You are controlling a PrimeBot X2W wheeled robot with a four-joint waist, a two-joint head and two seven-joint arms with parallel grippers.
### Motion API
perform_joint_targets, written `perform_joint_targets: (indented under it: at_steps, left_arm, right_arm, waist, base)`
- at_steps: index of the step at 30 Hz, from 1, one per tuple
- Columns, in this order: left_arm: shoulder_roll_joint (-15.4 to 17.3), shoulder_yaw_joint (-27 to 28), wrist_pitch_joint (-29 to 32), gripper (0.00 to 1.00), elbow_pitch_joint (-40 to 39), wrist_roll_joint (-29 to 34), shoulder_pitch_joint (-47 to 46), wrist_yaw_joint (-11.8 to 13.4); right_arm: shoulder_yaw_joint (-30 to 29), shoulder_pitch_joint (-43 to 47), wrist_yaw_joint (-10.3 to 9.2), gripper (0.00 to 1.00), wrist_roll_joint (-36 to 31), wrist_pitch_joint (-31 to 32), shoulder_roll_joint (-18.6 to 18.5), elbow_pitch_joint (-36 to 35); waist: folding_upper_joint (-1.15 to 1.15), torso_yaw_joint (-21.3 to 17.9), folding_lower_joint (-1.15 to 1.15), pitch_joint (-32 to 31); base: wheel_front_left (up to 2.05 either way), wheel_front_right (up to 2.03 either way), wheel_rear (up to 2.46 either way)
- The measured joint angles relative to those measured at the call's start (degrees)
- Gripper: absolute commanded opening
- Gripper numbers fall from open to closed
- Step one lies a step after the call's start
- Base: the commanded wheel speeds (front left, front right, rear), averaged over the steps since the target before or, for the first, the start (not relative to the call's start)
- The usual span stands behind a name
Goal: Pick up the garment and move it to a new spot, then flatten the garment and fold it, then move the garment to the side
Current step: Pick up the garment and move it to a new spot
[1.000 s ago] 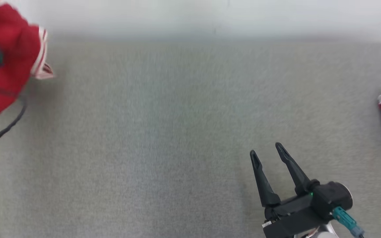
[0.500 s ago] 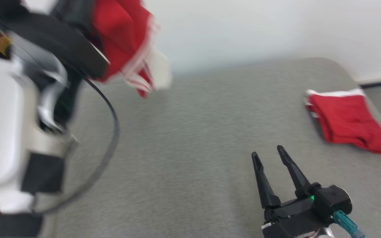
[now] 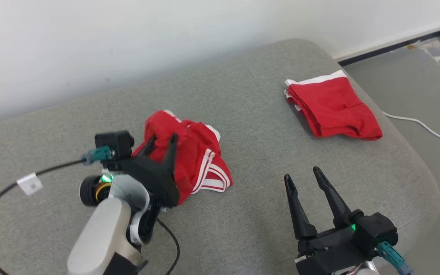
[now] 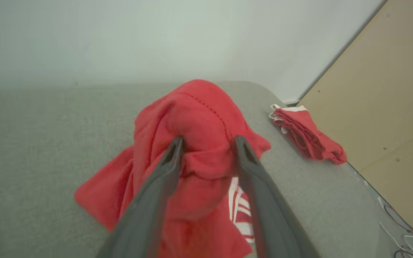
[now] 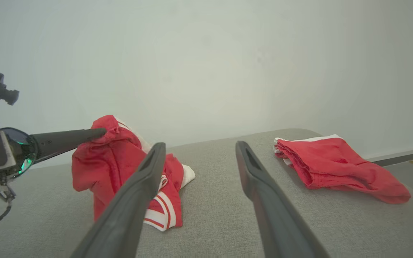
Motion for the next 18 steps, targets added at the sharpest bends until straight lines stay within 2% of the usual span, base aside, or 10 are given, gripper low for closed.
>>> perform_joint_targets:
  at_steps: [2, 4, 8, 10, 14, 18]
  left_arm:
    - [-0.19, -0.53, -2.02, 1.0, 2.16, 0.42, 0.92, 0.08]
    - [-0.41, -0.33, -7.67, 1.0, 2.37, 0.75, 2.27, 0.35]
    - [0.08, -0.47, -15.75, 1.0, -1.02, 2.59, 6.35, -0.37]
    - [0.65, -0.03, -19.69, 1.0, -3.43, 3.5, 9.22, 0.25]
    - [2.33, 2.13, -23.16, 1.0, -9.26, 5.72, 16.59, 2.6]
    - [2.72, 5.65, -23.81, 1.0, -16.94, 8.82, 24.59, 3.64]
  right_arm:
    - [-0.26, -0.09, 0.0, 1.0, 0.0, -0.15, 0.04, 0.4]
    - [-1.15, 0.26, 0.0, 1.0, -0.09, -0.14, 0.07, 0.58]
    - [-2.58, 1.66, 0.0, 1.0, -0.26, 0.21, -0.15, 0.73]
    - [-3.43, 2.36, 0.0, 1.0, -0.29, 0.37, -0.41, 0.76]
    - [-4.91, 3.79, 0.0, 1.0, -0.66, 0.63, -0.55, 0.87]
    - [-6.75, 5.27, 0.0, 1.0, -0.79, 0.3, -0.55, 1.71]
  waist:
    - [0.0, -0.46, 0.0, 0.52]
    - [0.0, 0.06, 0.0, 0.72]
    - [0.0, 1.83, 0.0, 0.57]
    - [0.0, 3.14, 0.0, 0.31]
    - [0.0, 6.43, 0.0, -0.74]
    - [0.0, 10.22, 0.0, -2.16]
  base:
    - [0.0, 0.0, 0.0]
    - [0.0, 0.0, 0.0]
    - [0.0, 0.0, 0.0]
    - [0.0, 0.0, 0.0]
    - [0.0, 0.0, 0.0]
    - [0.0, 0.0, 0.0]
